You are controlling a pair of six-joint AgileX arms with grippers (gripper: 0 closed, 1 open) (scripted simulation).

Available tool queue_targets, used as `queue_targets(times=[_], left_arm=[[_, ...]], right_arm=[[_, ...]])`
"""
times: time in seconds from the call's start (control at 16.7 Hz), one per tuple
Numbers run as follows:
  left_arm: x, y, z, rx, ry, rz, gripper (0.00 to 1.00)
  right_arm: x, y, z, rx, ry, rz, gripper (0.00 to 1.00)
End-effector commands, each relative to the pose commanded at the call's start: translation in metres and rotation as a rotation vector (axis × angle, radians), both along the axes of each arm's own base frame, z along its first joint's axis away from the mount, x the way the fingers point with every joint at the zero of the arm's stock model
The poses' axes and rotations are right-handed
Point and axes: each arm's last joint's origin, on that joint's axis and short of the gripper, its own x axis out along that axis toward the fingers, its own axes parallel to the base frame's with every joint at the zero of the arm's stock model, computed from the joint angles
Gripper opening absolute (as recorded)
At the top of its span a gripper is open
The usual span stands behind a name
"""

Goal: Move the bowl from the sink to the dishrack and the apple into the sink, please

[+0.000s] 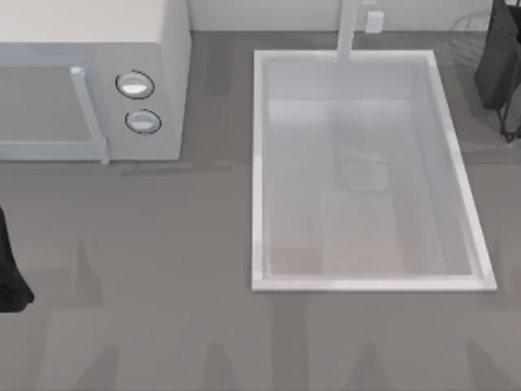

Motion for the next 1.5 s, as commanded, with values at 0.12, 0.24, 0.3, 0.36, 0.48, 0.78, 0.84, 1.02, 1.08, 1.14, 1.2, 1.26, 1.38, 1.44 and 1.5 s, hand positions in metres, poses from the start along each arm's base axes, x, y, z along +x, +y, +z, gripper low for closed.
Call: queue_targets(times=[0.12, 0.24, 0.3, 0.36, 0.48, 0.78, 0.84, 1.02, 1.08, 1.14, 1.2, 1.26, 1.38, 1.44, 1.5], left_arm=[[0.0, 0.0, 0.0, 0.0, 0.0, 0.0, 1.0], [0.0, 0.0, 0.0, 0.0, 0.0, 0.0, 1.0], [0.0, 0.0, 0.0, 0.0, 0.0, 0.0, 1.0], [0.0, 0.0, 0.0, 0.0, 0.0, 0.0, 1.0], [0.0, 0.0, 0.0, 0.0, 0.0, 0.0, 1.0], [0.0, 0.0, 0.0, 0.0, 0.0, 0.0, 1.0], [0.0, 0.0, 0.0, 0.0, 0.0, 0.0, 1.0], [0.0, 0.0, 0.0, 0.0, 0.0, 0.0, 1.0], [0.0, 0.0, 0.0, 0.0, 0.0, 0.0, 1.0], [0.0, 0.0, 0.0, 0.0, 0.0, 0.0, 1.0], [0.0, 0.0, 0.0, 0.0, 0.0, 0.0, 1.0], [0.0, 0.0, 0.0, 0.0, 0.0, 0.0, 1.0], [0.0, 0.0, 0.0, 0.0, 0.0, 0.0, 1.0], [0.0, 0.0, 0.0, 0.0, 0.0, 0.0, 1.0], [0.0, 0.0, 0.0, 0.0, 0.0, 0.0, 1.0]], right_arm=[[0.0, 0.0, 0.0, 0.0, 0.0, 0.0, 1.0], [0.0, 0.0, 0.0, 0.0, 0.0, 0.0, 1.0], [0.0, 0.0, 0.0, 0.0, 0.0, 0.0, 1.0], [0.0, 0.0, 0.0, 0.0, 0.0, 0.0, 1.0], [0.0, 0.0, 0.0, 0.0, 0.001, 0.0, 1.0], [0.004, -0.004, 0.018, -0.042, 0.171, -0.033, 1.0], [0.006, -0.006, 0.023, -0.054, 0.239, -0.046, 1.0], [0.02, -0.015, 0.039, -0.086, 0.492, -0.085, 1.0], [0.027, -0.018, 0.044, -0.092, 0.588, -0.095, 1.0], [0.035, -0.023, 0.048, -0.097, 0.686, -0.102, 1.0], [0.043, -0.027, 0.051, -0.098, 0.786, -0.107, 1.0], [0.052, -0.033, 0.053, -0.096, 0.887, -0.108, 1.0], [0.071, -0.045, 0.055, -0.084, 1.079, -0.1, 1.0], [0.08, -0.051, 0.054, -0.074, 1.169, -0.091, 1.0], [0.089, -0.057, 0.053, -0.063, 1.253, -0.08, 1.0]])
